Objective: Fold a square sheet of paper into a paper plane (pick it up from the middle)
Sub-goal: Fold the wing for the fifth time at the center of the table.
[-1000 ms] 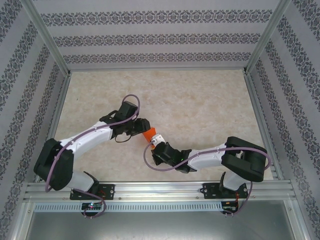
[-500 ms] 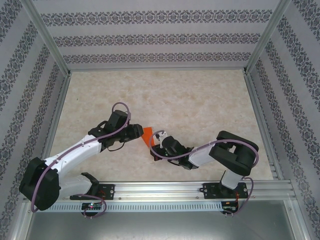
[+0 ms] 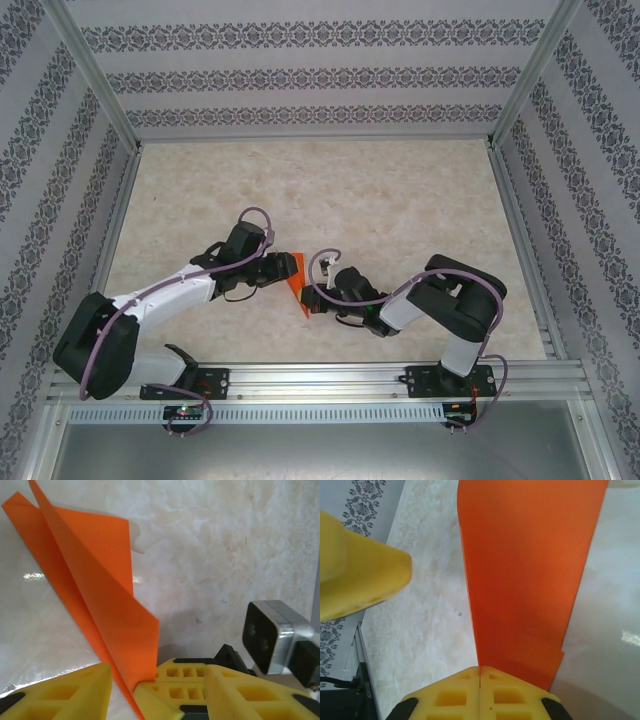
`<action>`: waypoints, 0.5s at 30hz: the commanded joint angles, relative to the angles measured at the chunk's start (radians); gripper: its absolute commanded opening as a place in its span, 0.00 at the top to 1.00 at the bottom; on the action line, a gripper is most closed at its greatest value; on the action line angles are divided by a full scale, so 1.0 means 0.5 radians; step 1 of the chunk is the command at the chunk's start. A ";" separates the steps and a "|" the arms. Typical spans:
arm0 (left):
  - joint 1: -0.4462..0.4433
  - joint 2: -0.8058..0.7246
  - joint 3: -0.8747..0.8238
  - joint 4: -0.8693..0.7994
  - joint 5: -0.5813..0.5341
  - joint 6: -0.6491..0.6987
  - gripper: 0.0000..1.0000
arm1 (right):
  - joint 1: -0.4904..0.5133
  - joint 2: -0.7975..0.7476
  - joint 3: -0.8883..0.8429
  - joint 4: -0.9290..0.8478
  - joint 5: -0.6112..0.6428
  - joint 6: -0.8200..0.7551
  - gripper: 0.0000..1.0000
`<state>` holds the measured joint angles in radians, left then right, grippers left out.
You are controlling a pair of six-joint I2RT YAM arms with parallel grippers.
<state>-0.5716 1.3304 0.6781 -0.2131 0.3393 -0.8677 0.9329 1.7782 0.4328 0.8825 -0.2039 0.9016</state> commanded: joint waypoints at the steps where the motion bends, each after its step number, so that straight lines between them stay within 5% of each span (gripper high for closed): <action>1: -0.016 0.074 0.052 0.119 0.028 -0.017 0.46 | -0.036 0.000 -0.027 0.081 -0.103 0.077 1.00; 15: -0.082 0.405 0.134 0.398 0.148 -0.048 0.47 | -0.150 0.183 -0.058 0.290 -0.232 0.341 1.00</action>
<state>-0.6025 1.5154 0.7170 -0.0780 0.3988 -0.8875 0.8677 1.8534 0.4160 0.9722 -0.3016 1.0393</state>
